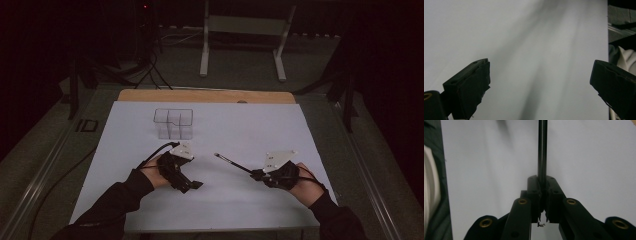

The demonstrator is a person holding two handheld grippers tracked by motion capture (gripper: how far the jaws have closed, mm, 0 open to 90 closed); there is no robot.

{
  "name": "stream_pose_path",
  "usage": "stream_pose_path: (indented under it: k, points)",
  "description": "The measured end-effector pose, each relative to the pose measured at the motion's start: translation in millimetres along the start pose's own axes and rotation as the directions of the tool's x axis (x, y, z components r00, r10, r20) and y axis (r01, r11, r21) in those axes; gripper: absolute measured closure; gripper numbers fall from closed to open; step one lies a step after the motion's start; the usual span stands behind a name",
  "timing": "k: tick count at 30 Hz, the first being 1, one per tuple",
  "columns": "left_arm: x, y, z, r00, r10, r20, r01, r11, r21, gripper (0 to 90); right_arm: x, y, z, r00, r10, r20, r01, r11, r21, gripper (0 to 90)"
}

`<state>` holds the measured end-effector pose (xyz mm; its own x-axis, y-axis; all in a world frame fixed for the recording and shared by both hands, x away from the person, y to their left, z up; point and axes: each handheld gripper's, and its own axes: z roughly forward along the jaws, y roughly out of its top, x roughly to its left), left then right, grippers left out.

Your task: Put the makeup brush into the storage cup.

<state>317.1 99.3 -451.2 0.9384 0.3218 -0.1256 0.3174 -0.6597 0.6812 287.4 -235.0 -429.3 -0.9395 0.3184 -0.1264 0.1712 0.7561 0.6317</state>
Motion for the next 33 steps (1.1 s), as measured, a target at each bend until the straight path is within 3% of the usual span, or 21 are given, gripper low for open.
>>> stream_pose_path:
  k: [4,7,10,14,18,20,23,26,29,33]
  points:
    - [-3.6,-10.4,3.7,1.0000,0.004,-0.003,-0.004,1.0000,-0.007,4.4,-1.4,0.2,-3.4,0.9984,0.057,0.000,-0.056,0.997,-0.044,83.7]
    - [-3.7,-16.7,5.4,0.9998,-0.016,-0.008,0.016,0.9989,-0.043,4.5,-1.8,1.1,-4.5,0.9938,0.111,0.008,-0.110,0.991,-0.076,83.7]
    - [-2.7,-21.5,7.9,0.9995,-0.029,-0.012,0.028,0.9981,-0.055,4.7,-1.0,2.9,-5.3,0.9858,0.167,0.015,-0.164,0.980,-0.115,83.7]
    - [-4.4,-26.6,10.6,0.9981,-0.025,-0.056,0.021,0.9973,-0.071,4.6,-1.5,1.8,-6.0,0.9764,0.216,0.005,-0.212,0.964,-0.162,83.7]
    - [-5.9,-30.3,12.0,0.9967,-0.034,-0.073,0.027,0.9948,-0.098,4.6,-1.1,-3.3,-5.7,0.9616,0.273,-0.024,-0.272,0.937,-0.221,83.7]
    - [-5.9,-32.1,13.2,0.9969,-0.044,-0.065,0.036,0.9934,-0.109,4.9,0.2,-6.2,-4.5,0.9554,0.294,-0.025,-0.291,0.925,-0.242,83.7]
    - [-5.1,-34.9,16.2,0.9968,-0.058,-0.056,0.051,0.9927,-0.109,5.0,3.4,-9.1,-1.6,0.9508,0.310,-0.016,-0.303,0.919,-0.253,83.7]
    - [-4.4,-36.6,17.3,0.9960,-0.075,-0.047,0.069,0.9903,-0.120,5.0,5.6,-13.1,1.8,0.9396,0.340,-0.037,-0.337,0.902,-0.268,83.7]
    - [-2.9,-38.0,16.9,0.9946,-0.097,-0.039,0.090,0.9854,-0.145,5.0,5.7,-16.2,5.0,0.9368,0.348,-0.037,-0.344,0.898,-0.273,83.7]
    - [-2.9,-38.7,16.3,0.9930,-0.108,-0.047,0.099,0.9803,-0.171,4.9,3.5,-21.1,7.1,0.9285,0.369,-0.041,-0.365,0.885,-0.289,83.7]
